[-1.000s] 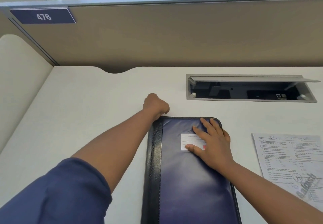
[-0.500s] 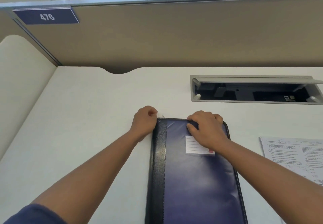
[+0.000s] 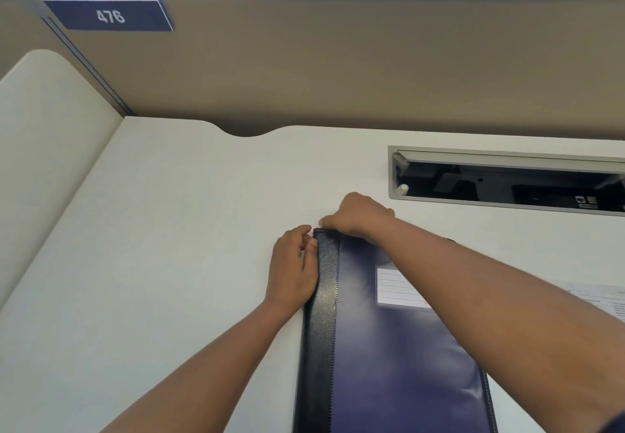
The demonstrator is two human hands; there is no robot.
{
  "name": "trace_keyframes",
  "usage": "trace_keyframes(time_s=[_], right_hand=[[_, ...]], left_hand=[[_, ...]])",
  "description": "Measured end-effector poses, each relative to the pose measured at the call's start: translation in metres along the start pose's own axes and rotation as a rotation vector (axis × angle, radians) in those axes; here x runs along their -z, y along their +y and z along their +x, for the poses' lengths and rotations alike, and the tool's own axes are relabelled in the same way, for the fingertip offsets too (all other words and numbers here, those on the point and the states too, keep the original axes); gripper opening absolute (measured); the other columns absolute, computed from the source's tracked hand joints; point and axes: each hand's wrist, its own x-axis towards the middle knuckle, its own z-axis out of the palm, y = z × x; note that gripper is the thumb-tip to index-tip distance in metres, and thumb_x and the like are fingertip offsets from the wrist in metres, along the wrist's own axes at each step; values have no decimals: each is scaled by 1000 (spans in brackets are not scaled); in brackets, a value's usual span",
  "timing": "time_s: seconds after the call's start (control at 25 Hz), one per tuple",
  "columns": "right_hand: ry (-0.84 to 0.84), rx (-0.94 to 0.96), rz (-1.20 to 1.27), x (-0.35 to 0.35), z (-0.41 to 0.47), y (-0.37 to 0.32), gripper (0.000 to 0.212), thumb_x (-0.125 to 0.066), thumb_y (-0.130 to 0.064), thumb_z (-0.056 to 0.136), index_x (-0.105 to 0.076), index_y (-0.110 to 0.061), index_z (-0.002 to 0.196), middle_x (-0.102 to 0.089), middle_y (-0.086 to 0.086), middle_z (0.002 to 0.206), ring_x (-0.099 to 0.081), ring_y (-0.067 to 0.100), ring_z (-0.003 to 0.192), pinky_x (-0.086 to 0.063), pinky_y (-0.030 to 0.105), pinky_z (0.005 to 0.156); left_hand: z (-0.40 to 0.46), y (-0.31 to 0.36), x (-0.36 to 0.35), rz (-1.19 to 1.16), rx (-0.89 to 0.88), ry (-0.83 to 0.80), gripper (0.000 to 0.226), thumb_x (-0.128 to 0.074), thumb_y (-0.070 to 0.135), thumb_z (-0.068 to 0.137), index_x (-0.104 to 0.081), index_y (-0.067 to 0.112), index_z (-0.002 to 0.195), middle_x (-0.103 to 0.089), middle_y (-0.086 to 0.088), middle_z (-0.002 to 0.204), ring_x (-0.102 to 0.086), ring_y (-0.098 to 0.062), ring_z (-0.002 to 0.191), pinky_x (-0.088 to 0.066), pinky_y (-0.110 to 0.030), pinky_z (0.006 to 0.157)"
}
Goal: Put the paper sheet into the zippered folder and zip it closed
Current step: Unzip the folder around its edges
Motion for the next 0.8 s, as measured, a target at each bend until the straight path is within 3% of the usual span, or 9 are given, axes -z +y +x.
trace_keyframes(time_s=[0.12, 0.24, 0.44, 0.56, 0.8], right_hand=[[-41, -15, 78, 0, 5, -5, 29, -69, -38, 60, -58, -16, 74, -62, -1, 74, -60, 22, 69, -47, 32, 68], [-42, -10, 128, -2, 8, -5, 14, -69, -21, 65, -56, -14, 67, -56, 3, 65, -50, 20, 56, -38, 25, 55], [-36, -33, 218, -2, 7, 2, 17, -66, -15, 71, -50, -16, 64, -45, 2, 60, -40, 18, 52, -27, 23, 48], [-52, -40, 213, -2, 7, 4, 13, -62, -11, 74, -51, -15, 67, -47, 3, 63, -41, 19, 54, -28, 23, 48], [92, -87, 175, -5, 3, 21, 7, -57, -17, 65, -55, -14, 71, -58, 3, 68, -53, 24, 60, -39, 29, 59]], left_hand=[[0, 0, 0, -4, 7, 13, 28, -54, 24, 99, -61, 12, 123, -65, 7, 100, -62, -18, 93, -54, -48, 84], [-1, -1, 1, 3, -4, 3, 26, -56, 19, 99, -62, 11, 122, -68, 1, 102, -62, -20, 95, -53, -47, 86], [10, 0, 3, 105, -97, -124, 38, -46, 19, 100, -63, 9, 132, -68, -6, 119, -60, -24, 107, -45, -35, 95], [12, 1, -1, 163, -57, -136, 36, -44, 26, 100, -63, 14, 127, -65, -4, 124, -56, -26, 107, -35, -28, 90], [13, 3, -5, 189, -18, -146, 22, -49, 17, 101, -60, 17, 121, -61, -2, 121, -50, -26, 104, -36, -32, 89]])
